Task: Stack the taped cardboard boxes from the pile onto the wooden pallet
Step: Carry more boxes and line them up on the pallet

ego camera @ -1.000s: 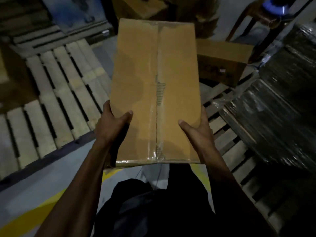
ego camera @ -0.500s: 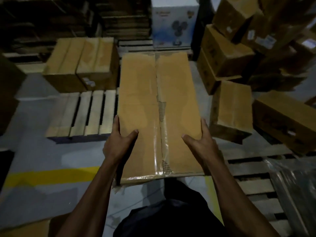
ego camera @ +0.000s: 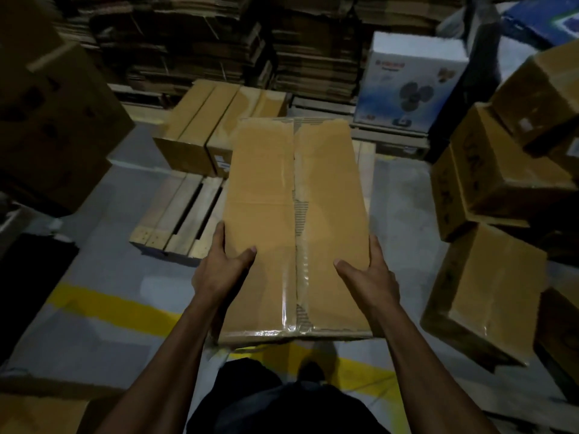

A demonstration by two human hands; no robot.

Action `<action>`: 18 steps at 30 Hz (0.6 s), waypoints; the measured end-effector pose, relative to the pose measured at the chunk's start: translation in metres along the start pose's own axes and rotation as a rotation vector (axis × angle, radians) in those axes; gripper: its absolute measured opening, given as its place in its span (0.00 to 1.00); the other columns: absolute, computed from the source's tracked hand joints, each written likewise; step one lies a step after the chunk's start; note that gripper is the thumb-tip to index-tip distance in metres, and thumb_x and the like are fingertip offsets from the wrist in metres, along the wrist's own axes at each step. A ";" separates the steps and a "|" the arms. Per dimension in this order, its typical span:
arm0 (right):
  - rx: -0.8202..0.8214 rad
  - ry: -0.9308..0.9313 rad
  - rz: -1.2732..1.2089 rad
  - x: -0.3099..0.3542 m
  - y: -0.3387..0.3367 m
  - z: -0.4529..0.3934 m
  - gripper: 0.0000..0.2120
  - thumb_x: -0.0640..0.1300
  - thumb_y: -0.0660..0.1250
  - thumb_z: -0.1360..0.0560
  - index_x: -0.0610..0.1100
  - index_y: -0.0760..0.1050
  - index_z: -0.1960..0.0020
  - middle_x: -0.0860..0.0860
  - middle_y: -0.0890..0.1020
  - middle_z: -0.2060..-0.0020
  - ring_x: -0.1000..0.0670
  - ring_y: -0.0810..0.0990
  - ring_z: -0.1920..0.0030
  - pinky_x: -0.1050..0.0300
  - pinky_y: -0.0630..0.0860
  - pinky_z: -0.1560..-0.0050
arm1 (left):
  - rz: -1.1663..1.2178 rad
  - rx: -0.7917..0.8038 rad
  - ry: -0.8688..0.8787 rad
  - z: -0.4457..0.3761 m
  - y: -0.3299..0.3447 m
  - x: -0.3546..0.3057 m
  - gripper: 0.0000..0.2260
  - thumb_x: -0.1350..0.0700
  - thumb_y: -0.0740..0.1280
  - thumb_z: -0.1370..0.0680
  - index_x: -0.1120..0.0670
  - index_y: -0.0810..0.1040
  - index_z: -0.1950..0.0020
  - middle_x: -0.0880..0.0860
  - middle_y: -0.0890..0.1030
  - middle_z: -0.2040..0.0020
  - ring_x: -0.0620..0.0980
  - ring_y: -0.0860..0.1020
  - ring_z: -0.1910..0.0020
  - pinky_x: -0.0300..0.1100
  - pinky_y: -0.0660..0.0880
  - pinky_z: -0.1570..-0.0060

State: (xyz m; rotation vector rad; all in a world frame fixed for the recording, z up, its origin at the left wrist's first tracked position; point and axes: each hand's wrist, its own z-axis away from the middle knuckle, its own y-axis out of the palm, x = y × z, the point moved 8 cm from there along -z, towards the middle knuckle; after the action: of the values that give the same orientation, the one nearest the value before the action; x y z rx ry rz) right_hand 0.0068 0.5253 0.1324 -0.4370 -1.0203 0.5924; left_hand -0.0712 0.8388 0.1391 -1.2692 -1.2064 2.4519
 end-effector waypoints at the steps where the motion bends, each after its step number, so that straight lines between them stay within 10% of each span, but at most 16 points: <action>1: 0.008 -0.004 0.004 0.008 0.002 -0.009 0.45 0.66 0.69 0.29 0.65 0.44 0.21 0.47 0.73 0.30 0.39 0.72 0.34 0.46 0.69 0.37 | -0.006 -0.002 0.000 -0.010 -0.002 -0.003 0.41 0.31 0.63 0.29 0.37 0.46 0.22 0.51 0.72 0.28 0.61 0.74 0.35 0.57 0.72 0.39; 18: -0.122 0.077 -0.020 0.156 0.089 -0.145 0.45 0.69 0.67 0.30 0.69 0.42 0.24 0.48 0.71 0.28 0.39 0.71 0.32 0.38 0.69 0.33 | -0.064 0.099 0.078 -0.269 -0.036 -0.042 0.41 0.33 0.65 0.27 0.39 0.46 0.21 0.55 0.74 0.31 0.61 0.75 0.37 0.55 0.72 0.38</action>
State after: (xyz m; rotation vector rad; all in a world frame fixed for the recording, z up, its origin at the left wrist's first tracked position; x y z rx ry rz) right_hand 0.1733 0.6836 0.1152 -0.5523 -0.9889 0.4938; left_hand 0.1446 1.0044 0.1031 -1.2658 -1.0753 2.3621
